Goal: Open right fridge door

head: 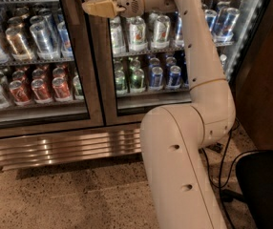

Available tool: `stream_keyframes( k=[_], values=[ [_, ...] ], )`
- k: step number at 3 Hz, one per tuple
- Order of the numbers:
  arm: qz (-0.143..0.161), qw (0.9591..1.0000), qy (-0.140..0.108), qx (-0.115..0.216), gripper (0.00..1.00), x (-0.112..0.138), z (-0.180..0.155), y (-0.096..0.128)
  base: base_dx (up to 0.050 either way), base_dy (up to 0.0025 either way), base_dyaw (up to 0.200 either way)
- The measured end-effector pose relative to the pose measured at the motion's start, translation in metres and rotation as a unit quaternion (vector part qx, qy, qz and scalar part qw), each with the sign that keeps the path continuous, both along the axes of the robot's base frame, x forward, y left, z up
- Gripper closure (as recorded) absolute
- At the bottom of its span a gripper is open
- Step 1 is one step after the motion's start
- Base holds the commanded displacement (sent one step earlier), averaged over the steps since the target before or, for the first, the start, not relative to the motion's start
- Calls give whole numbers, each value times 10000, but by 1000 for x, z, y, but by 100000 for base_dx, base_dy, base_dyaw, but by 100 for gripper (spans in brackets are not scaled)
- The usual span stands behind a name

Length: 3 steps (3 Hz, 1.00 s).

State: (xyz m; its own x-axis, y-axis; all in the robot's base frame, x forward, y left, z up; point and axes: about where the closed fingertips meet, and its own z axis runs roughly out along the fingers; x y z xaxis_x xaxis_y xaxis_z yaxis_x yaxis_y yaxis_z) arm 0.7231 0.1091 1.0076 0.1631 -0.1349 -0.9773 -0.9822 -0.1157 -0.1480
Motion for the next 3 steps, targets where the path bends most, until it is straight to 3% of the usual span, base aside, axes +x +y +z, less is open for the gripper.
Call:
stream_keyframes(
  k=[2,3],
  values=[
    [-9,10000,-1,4,100,1,-1,0,0,0,0],
    [-13,10000,-2,6,80,1,-1,0,0,0,0]
  ],
)
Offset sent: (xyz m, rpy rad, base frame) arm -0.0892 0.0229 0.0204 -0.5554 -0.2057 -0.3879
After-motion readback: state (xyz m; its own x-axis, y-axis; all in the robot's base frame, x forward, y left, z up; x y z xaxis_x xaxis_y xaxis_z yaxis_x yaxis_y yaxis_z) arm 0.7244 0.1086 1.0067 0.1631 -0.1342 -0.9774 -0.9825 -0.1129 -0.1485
